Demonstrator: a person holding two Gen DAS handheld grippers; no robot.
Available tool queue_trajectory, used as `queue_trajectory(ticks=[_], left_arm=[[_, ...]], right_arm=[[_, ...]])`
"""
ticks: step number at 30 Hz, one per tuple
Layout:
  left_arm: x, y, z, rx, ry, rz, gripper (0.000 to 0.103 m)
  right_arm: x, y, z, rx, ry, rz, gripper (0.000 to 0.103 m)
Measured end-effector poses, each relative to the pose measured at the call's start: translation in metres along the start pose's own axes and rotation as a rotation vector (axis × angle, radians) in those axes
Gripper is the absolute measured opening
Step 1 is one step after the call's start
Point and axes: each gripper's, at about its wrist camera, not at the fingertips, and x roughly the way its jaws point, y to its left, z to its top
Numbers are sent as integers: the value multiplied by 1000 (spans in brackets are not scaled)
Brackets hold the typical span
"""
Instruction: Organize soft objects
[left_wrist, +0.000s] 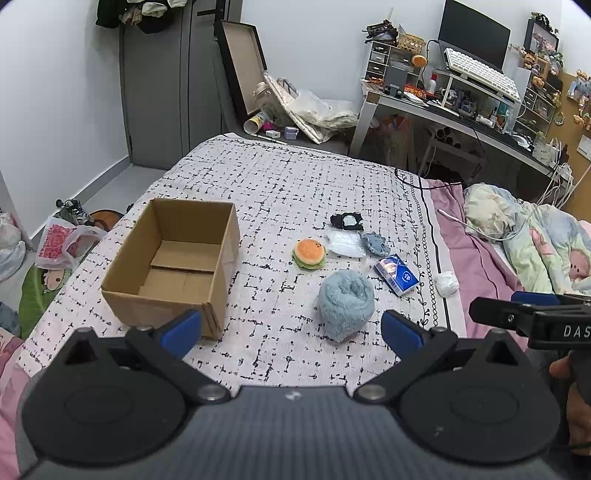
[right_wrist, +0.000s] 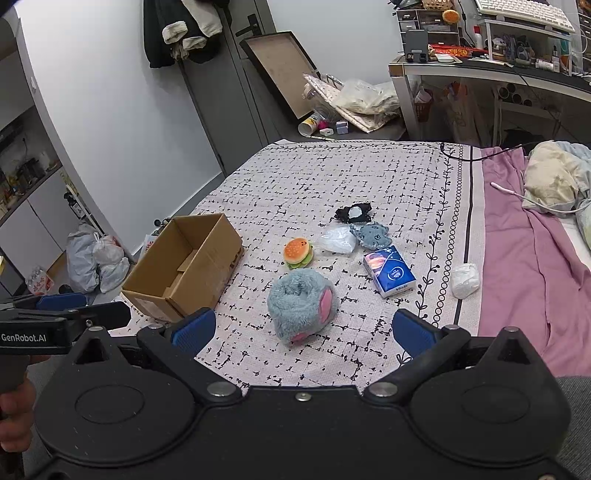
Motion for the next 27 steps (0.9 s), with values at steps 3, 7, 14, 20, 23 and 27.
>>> queue_trajectory(ticks=[3, 7, 14, 20, 23, 27], left_arm=[[0, 0, 1, 0, 1, -3, 102], [-1, 1, 1, -2, -2, -7, 102], [-1, -1, 3, 3, -10, -15, 102], [1, -1, 4, 4, -13, -24, 102], [3, -1, 6, 2, -16, -31, 102], [8, -2, 7, -1, -17, -40, 102]], right_arm=[[0, 0, 0, -1, -1, -1, 103], [0, 0, 0, -1, -3, -3, 103], [-1, 3, 0, -12, -8, -6, 103], [-1, 4, -1, -11, -9, -6, 103], [-2, 4, 0, -7, -10, -3, 103], [-1, 1, 1, 6, -13, -1, 103]])
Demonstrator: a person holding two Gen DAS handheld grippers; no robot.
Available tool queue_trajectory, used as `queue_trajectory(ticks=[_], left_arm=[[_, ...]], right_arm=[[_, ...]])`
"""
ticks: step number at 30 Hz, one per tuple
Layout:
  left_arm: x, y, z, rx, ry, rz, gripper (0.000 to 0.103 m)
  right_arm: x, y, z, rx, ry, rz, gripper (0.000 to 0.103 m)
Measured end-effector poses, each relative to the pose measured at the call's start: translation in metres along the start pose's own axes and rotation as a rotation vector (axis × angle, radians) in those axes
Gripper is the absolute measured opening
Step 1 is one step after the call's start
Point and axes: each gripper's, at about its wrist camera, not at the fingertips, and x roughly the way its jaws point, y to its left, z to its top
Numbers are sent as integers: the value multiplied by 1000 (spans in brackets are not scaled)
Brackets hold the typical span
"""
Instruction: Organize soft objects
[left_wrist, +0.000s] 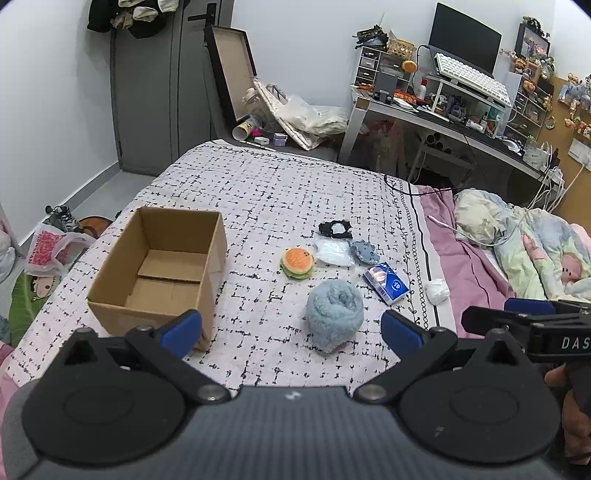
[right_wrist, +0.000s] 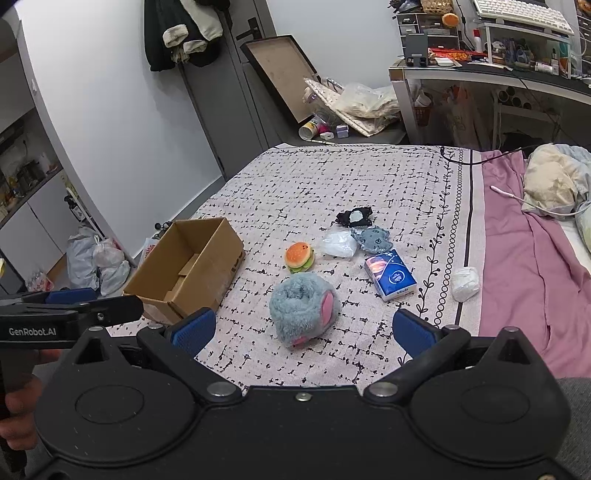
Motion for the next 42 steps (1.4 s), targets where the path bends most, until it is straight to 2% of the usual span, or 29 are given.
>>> queue_trajectory(ticks=[10, 14, 22, 30, 32, 36, 38, 42], left_arm=[[31, -2, 2, -28, 21, -24, 102], [50, -2, 1, -47, 59, -40, 100], [75, -7, 5, -61, 56, -71, 99], [105, -12, 9, -86, 84, -105, 87], [113, -11, 10, -99, 95, -112, 81], [134, -7, 11, -149, 141, -136, 61], [143, -4, 11, -170, 160, -139, 57], [160, 1, 14, -196, 198, -141, 51]], right_arm=[[6, -9, 4, 62, -20, -22, 103], [14, -18, 7, 116, -17, -40, 103], [32, -36, 13, 233, 12, -53, 103], [55, -44, 15, 299, 24, -67, 101], [66, -45, 15, 323, 33, -71, 96], [92, -46, 12, 374, 88, -36, 83], [105, -50, 9, 417, 123, -22, 73], [125, -60, 2, 518, 181, 19, 59]])
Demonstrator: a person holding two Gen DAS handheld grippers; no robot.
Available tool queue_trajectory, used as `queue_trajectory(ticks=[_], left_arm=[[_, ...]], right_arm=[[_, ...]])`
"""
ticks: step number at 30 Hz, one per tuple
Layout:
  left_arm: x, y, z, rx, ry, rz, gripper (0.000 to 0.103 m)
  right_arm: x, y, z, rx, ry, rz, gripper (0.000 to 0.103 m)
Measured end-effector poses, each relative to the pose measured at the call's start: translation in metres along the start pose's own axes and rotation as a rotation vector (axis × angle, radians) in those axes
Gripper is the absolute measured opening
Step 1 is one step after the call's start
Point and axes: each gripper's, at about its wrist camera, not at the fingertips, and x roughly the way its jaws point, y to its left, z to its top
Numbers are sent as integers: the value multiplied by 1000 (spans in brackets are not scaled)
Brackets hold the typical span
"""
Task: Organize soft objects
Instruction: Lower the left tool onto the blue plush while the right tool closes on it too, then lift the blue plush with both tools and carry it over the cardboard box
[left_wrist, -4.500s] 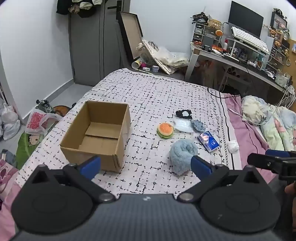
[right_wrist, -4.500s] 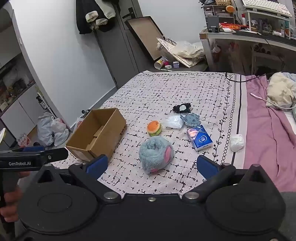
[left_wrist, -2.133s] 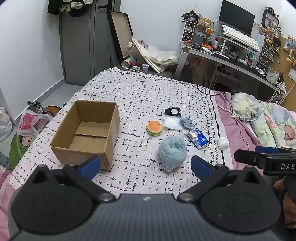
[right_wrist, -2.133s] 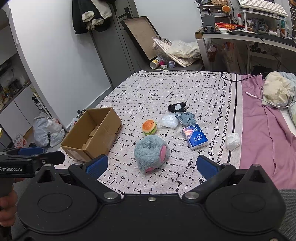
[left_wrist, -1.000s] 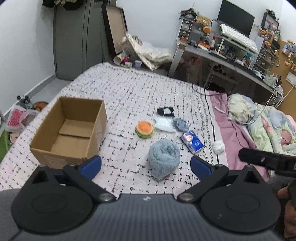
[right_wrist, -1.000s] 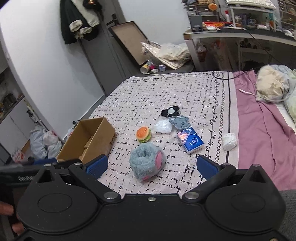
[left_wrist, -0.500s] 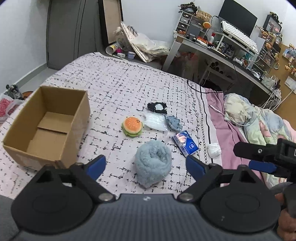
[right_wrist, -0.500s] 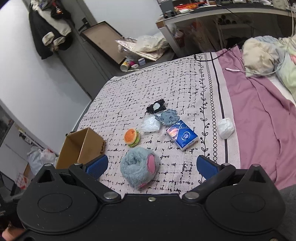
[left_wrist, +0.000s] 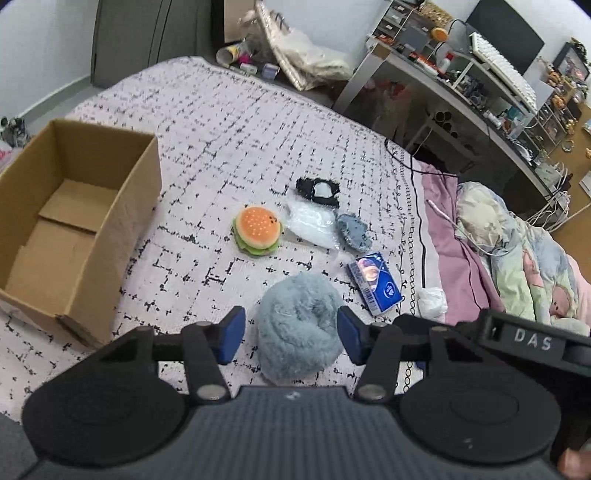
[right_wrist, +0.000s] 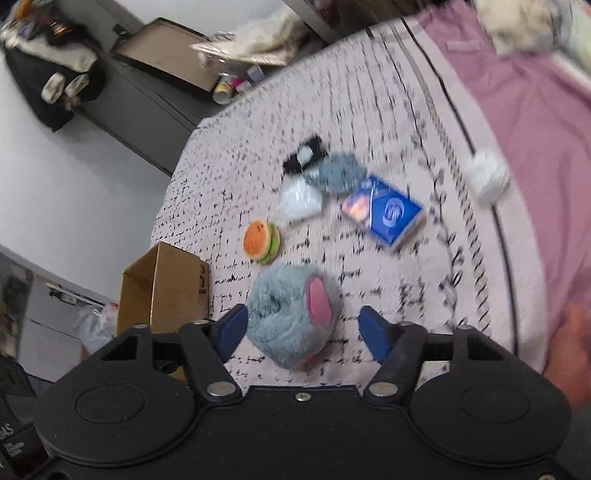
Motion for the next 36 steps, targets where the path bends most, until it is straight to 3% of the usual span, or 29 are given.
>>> queue_trajectory(ticks=[8, 12, 20, 24, 36], left_arm=[[30, 11, 9, -72, 74, -13, 36], [42, 15, 10, -110, 110, -23, 34], [61, 15, 5, -140, 141, -15, 34], [67, 19, 5, -183, 139, -5, 24], [43, 10, 11, -151, 80, -19, 20]], right_arm=[[35, -14, 4, 172, 67, 56, 39], [46, -21, 5, 230, 85, 67, 38], [66, -22, 5, 249, 103, 51, 32], [76, -24, 2, 260, 115, 36, 25], [60, -10, 3, 164, 51, 57, 21]])
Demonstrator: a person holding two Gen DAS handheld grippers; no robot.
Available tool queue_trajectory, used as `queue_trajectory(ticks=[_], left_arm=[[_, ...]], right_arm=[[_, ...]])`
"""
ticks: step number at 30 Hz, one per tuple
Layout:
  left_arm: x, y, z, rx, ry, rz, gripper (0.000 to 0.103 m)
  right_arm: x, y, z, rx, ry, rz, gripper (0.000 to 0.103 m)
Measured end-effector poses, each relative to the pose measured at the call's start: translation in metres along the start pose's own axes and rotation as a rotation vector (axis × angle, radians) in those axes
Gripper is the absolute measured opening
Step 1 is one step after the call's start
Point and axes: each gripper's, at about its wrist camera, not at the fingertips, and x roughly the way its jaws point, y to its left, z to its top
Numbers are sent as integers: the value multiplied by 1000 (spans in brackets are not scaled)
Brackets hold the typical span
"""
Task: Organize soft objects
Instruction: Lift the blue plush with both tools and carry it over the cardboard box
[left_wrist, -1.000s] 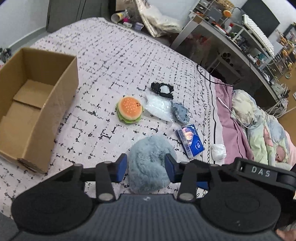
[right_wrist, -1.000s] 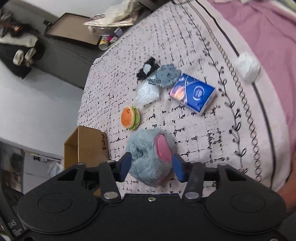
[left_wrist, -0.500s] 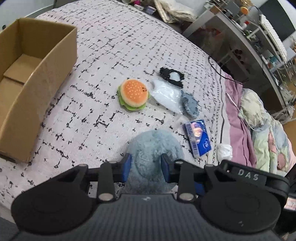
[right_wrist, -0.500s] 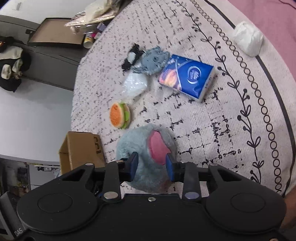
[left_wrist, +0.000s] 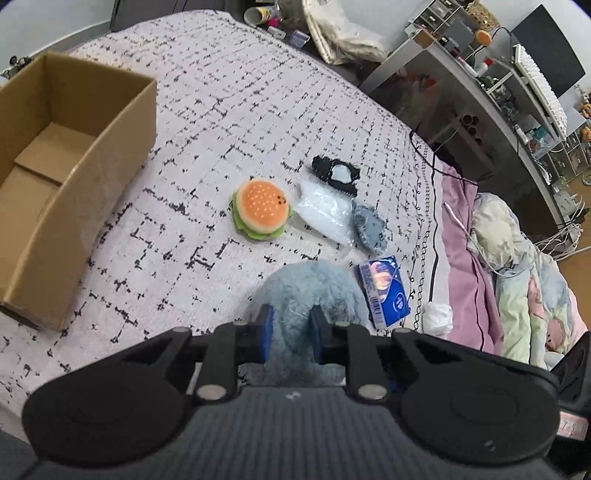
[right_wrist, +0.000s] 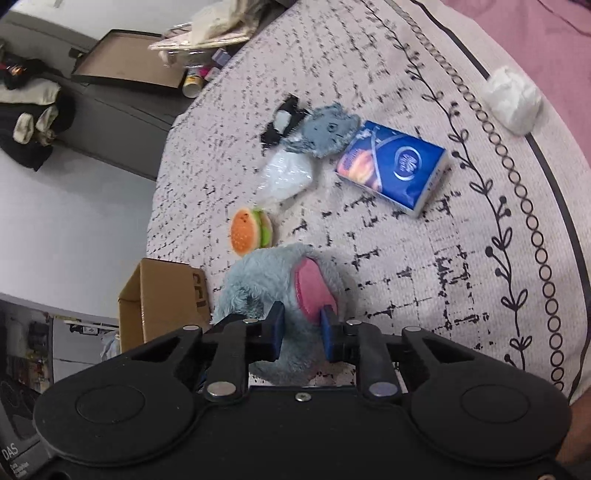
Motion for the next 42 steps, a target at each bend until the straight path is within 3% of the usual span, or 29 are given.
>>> queue_trajectory(ticks=[22, 42], left_arm=[[-75, 3, 3, 60, -148, -56, 16], [-130, 24, 17, 54, -260, -103, 16]], right_arm=[[-42, 55, -22, -250, -136, 91, 20], [-59, 104, -39, -340, -218, 172, 20]])
